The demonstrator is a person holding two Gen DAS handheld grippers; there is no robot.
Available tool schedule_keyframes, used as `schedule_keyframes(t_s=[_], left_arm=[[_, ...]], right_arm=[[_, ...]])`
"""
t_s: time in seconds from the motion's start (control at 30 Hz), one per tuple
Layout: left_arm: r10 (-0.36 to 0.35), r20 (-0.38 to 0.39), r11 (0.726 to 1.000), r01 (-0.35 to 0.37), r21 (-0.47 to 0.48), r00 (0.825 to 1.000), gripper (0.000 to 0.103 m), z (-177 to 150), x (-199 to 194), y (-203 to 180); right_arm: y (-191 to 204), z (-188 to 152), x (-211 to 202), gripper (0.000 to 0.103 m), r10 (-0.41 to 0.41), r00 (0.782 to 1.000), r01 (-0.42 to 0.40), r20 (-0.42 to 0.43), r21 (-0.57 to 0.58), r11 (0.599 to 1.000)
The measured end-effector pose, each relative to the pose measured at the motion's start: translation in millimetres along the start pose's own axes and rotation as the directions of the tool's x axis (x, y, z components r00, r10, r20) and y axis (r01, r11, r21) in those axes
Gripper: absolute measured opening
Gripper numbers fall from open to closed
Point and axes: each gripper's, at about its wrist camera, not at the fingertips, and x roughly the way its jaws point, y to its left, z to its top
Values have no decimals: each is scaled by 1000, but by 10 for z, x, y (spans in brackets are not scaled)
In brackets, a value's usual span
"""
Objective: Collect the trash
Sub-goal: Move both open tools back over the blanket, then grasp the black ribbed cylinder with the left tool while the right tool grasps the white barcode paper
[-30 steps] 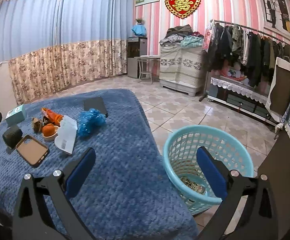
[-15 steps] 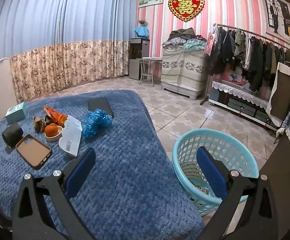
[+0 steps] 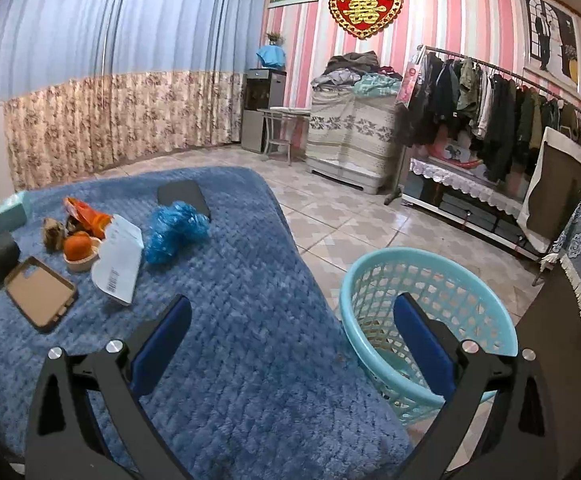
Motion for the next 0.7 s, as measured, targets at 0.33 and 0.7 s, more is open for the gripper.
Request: schedule_keyframes(t_s=[0.33, 0.7], left_arm=[[85, -67, 995, -88, -44, 994, 98, -73, 379, 322], [77, -152, 997, -81, -18, 985, 97, 147, 935, 417]], right_arm=[[173, -45, 242, 99, -87, 995, 86, -37, -41, 995], [534, 16, 587, 99, 87, 984, -87, -153, 6, 996]])
